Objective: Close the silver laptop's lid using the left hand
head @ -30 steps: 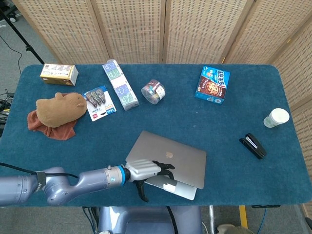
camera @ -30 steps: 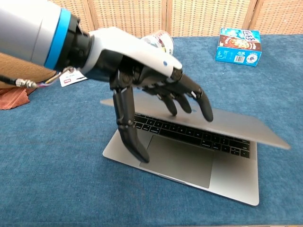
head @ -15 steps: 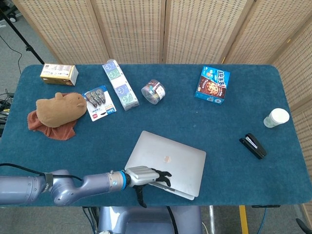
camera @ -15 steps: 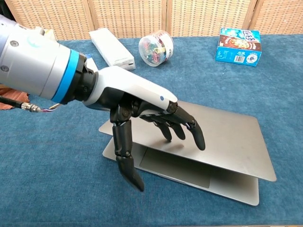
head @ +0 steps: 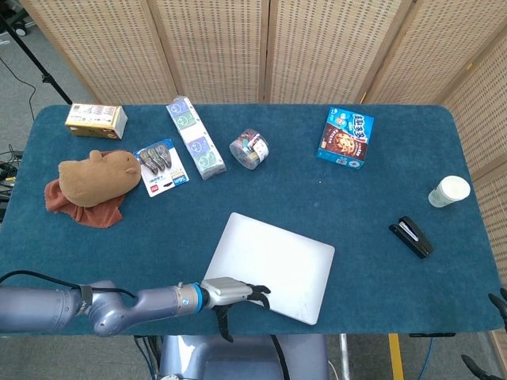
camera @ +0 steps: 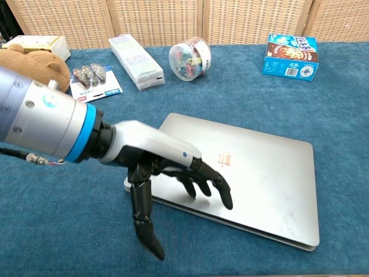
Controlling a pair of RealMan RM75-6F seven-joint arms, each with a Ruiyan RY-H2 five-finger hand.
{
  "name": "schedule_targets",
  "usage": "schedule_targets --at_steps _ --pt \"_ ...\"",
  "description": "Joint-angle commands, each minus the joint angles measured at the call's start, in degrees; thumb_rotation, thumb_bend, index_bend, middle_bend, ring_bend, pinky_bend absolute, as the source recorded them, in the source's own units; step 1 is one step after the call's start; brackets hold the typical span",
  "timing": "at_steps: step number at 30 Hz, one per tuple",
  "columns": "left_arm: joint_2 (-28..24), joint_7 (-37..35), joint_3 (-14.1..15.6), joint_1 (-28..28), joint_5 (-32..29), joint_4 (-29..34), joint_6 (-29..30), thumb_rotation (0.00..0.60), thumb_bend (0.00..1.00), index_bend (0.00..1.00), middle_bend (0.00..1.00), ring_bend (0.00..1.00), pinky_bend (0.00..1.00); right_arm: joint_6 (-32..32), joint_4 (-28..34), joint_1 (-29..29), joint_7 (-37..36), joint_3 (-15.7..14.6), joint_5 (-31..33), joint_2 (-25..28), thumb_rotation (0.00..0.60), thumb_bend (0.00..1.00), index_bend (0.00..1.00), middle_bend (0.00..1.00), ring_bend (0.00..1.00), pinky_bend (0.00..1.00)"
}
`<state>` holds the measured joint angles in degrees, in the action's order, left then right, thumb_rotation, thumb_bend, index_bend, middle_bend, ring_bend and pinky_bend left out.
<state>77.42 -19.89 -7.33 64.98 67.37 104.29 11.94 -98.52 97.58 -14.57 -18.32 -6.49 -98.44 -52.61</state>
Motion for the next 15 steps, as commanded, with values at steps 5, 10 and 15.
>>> schedule_targets --at_steps 5,10,15 --pt "2.35 -1.07 -0.06 -1.88 2.05 -2.68 -1.76 0.6 0.12 0.19 0.06 0.09 0.11 1.99 0.53 1.07 1.3 -0.18 0.73 -0.5 0.6 0.19 0.0 0.0 0.0 0.0" --pt "1.53 -1.66 -1.57 -2.94 3.01 -2.15 -1.84 0.6 0.12 0.19 0.06 0.09 0.11 1.65 0.48 1.07 1.03 -0.08 1.04 -0.54 0.6 0.19 0.0 0.0 0.0 0.0" --pt "-2.65 -1.58 -4.78 -3.57 4.38 0.46 -0.1 0.6 0.12 0.19 0.06 0.09 0.11 -1.34 0.83 0.06 1.06 -0.07 -0.09 -0.15 0.6 0.19 0.0 0.0 0.0 0.0"
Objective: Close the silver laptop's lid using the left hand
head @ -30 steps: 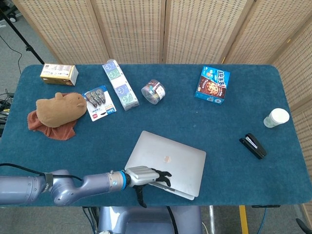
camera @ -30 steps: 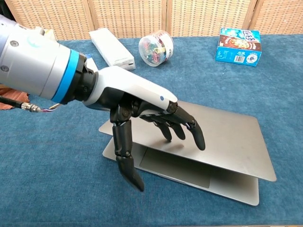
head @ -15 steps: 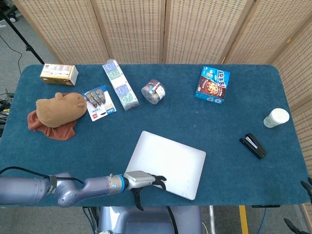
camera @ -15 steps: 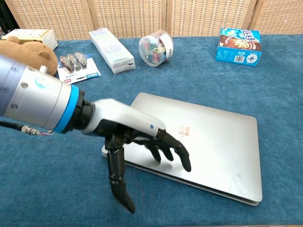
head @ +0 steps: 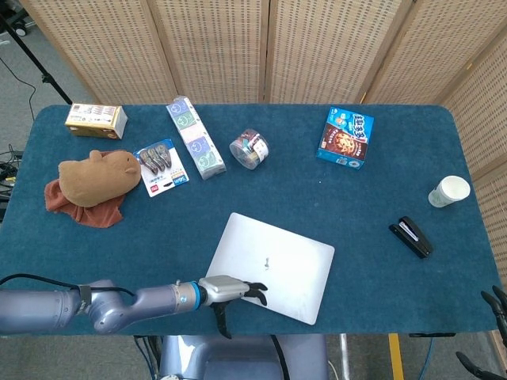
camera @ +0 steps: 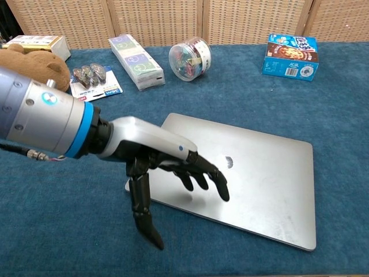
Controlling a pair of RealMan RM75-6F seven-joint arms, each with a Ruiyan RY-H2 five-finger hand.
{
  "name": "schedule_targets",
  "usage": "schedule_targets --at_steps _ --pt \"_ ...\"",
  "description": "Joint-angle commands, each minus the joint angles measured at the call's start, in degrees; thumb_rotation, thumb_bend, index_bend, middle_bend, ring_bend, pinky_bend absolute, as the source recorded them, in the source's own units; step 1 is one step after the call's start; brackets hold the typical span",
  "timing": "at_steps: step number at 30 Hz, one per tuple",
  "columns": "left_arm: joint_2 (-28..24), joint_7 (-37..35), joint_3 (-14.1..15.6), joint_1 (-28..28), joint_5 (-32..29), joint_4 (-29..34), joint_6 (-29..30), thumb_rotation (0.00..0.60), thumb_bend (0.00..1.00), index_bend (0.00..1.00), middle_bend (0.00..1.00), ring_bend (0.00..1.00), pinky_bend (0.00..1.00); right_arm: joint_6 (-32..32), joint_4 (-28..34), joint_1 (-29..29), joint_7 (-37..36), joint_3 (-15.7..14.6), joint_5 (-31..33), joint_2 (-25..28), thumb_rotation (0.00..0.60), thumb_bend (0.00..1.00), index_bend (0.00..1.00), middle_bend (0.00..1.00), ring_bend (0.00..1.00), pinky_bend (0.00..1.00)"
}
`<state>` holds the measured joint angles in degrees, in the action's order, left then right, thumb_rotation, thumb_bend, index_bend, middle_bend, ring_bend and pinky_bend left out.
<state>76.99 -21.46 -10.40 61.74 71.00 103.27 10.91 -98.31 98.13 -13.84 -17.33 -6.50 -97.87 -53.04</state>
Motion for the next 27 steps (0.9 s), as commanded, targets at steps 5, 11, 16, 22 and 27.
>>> schedule_targets --at_steps 5,11,16,22,27 --pt "-7.06 0.62 -4.52 -0.07 1.09 3.68 2.79 0.6 0.12 0.19 0.06 0.09 0.11 -3.14 0.67 -1.3 0.37 -0.45 -1.99 0.75 0.6 0.19 0.0 0.0 0.0 0.0" --pt "-14.91 3.06 -6.69 -3.22 0.08 8.47 12.03 0.6 0.12 0.19 0.06 0.09 0.11 -4.35 0.24 -1.52 -0.47 -0.26 -2.19 0.71 0.6 0.19 0.0 0.0 0.0 0.0" --pt "-19.67 3.86 -4.81 -10.53 -1.45 13.34 22.86 0.6 0.12 0.19 0.06 0.09 0.11 -5.88 -0.39 -1.84 -2.06 0.43 -1.38 0.68 0.6 0.19 0.0 0.0 0.0 0.0" --pt "-18.35 8.38 3.79 -29.95 7.52 16.24 51.07 0.6 0.12 0.19 0.05 0.09 0.11 -6.57 -0.74 -1.4 -3.84 1.94 0.38 0.69 0.6 0.19 0.0 0.0 0.0 0.0" --pt "-15.04 4.2 10.48 -40.35 16.25 12.39 63.67 0.6 0.12 0.19 0.04 0.09 0.11 -4.85 -0.65 0.12 -4.81 3.16 1.83 0.88 0.6 0.19 0.0 0.0 0.0 0.0"
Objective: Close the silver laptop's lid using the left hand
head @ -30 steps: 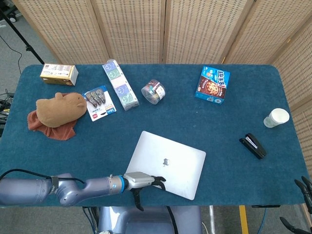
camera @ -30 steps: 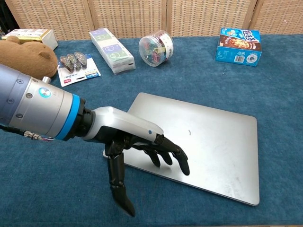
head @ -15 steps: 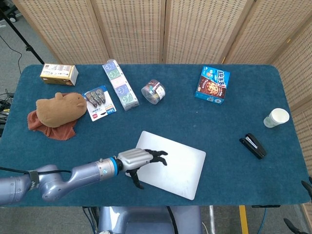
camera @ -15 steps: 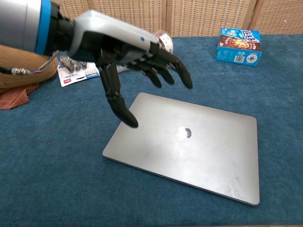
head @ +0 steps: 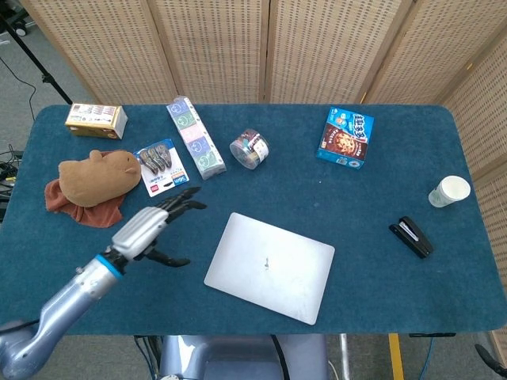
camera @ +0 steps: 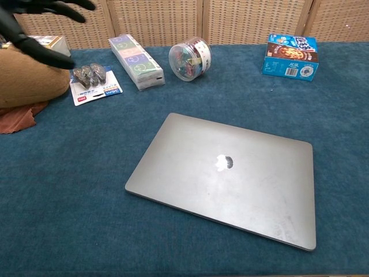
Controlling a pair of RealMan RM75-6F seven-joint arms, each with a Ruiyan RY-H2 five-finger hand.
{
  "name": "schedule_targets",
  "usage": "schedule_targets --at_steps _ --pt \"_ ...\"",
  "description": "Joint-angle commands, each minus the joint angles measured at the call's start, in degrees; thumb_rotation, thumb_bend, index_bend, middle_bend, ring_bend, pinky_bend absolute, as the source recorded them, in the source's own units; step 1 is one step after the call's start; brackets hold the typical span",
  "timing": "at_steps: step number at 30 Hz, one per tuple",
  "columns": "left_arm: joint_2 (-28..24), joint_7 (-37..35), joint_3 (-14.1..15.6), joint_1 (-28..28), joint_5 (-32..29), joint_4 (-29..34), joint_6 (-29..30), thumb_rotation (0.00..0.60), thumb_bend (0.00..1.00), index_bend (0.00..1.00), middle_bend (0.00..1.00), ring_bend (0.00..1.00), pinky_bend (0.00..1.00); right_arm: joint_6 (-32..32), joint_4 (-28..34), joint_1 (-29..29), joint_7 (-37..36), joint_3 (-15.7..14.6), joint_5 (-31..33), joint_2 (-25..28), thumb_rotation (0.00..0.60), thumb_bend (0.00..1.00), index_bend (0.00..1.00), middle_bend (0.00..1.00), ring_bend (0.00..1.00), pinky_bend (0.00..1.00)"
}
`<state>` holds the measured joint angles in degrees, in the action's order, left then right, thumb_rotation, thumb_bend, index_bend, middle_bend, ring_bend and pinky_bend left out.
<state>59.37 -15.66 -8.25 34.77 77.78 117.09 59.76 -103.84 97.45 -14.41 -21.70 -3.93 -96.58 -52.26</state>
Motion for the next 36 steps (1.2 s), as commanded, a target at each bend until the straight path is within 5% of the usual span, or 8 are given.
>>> schedule_targets --at_steps 1,18,36 --pt "2.98 -2.36 9.05 -14.59 10.48 -2.18 16.3 0.6 0.12 0.19 0.04 0.09 0.11 0.98 0.06 0.96 -0.55 0.77 0.74 0.13 0.6 0.19 0.0 0.0 0.0 0.0" --pt "7.87 -8.29 13.75 -29.62 16.18 -10.57 35.2 0.6 0.12 0.2 0.04 0.09 0.11 4.73 -0.47 5.13 -3.29 4.29 3.97 0.25 0.6 0.19 0.0 0.0 0.0 0.0" --pt "8.18 -9.37 13.45 -32.7 18.73 -12.96 37.23 0.6 0.12 0.21 0.04 0.1 0.11 7.61 1.54 7.47 1.06 3.73 1.84 -0.56 0.6 0.19 0.0 0.0 0.0 0.0"
